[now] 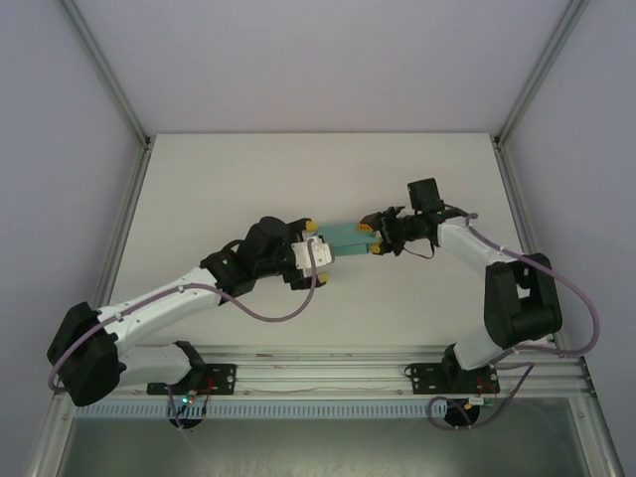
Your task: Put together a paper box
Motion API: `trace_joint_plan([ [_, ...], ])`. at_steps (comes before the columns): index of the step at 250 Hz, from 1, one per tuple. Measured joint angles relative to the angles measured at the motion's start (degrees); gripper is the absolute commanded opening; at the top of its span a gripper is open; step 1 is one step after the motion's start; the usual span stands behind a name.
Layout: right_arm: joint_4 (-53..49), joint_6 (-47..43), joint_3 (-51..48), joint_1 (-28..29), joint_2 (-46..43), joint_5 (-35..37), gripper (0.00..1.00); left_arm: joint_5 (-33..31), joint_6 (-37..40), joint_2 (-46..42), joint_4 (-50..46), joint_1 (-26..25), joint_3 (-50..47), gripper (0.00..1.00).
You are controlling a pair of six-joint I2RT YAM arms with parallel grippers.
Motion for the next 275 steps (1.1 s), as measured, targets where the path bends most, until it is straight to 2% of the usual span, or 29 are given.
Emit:
trace_joint_plan([
  [33, 0.68, 3.08, 0.0, -0.02, 0.13, -2.95, 0.35, -3.76, 2.01, 3.76, -0.15, -0.02, 0.87, 1.0],
  [53, 1.46, 4.61, 0.0, 0.0, 0.39, -4.61, 0.31, -6.1, 3.1, 6.08, -0.85, -0.02, 1.77, 1.0],
  [100, 0.63, 4.85, 1.03, 0.0, 2.27, -7.13, 0.32, -9.99, 4.63, 7.87, 2.64, -0.02, 1.66, 1.0],
  [138, -0.09, 4.83, 1.11, 0.0, 2.54, -8.55, 0.33, -10.8, 5.16, 8.04, 5.18, -0.02, 1.66, 0.91],
  [159, -0.24, 4.87, 1.11, 0.0, 2.54, -8.92, 0.33, -11.02, 5.49, 8.87, 5.4, -0.02, 1.73, 0.9],
  [236, -5.42, 2.84, 3.87, -0.52, 3.08, -8.55, 0.33, -11.21, 6.25, 10.1, 5.4, -0.11, 2.12, 0.54],
  [275, -6.93, 1.81, 4.59, -0.79, 3.08, -8.55, 0.36, -11.15, 6.29, 10.01, 5.22, -0.48, 2.12, 0.45],
])
